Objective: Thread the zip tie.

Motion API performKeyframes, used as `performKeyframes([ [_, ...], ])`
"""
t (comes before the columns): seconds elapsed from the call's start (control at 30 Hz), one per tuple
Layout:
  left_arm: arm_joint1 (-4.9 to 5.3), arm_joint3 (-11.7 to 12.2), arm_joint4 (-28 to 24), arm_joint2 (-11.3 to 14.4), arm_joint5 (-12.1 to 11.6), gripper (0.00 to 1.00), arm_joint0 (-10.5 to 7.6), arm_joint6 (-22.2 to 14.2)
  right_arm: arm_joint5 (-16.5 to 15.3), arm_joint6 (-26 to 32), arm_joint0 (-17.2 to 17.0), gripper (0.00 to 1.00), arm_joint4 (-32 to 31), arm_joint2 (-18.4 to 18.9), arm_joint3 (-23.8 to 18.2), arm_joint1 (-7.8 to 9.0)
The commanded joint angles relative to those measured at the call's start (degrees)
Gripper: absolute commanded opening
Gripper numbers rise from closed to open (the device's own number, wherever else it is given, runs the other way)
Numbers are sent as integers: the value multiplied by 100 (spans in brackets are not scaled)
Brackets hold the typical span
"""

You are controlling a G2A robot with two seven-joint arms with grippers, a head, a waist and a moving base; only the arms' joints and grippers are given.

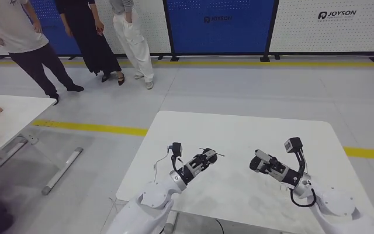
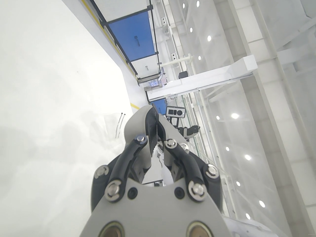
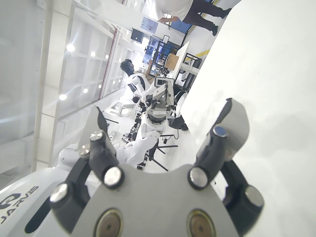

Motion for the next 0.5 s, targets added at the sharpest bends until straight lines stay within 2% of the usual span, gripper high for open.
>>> performKeyframes([
  [0.0,3,-153,-118,-98,-84,0,-8,76,0,0,0,100,0,0,0,0],
  [0.07,16,-363,-162,-212,-216,0,64,95,0,0,0,100,0,0,0,0],
  [0.17,51,-855,-108,-411,-363,0,277,97,0,0,0,100,0,0,0,0],
  [0.2,66,-1084,-118,-481,-415,0,386,55,0,0,0,100,0,0,0,0],
  [0.33,113,-1772,-212,-762,-484,0,721,-76,0,0,0,100,0,0,0,0],
  [0.43,141,-2106,-242,-924,-495,0,944,-179,0,0,0,100,0,0,0,0],
  [0.47,147,-2144,-249,-958,-476,0,989,-201,0,0,0,100,0,0,0,0],
])
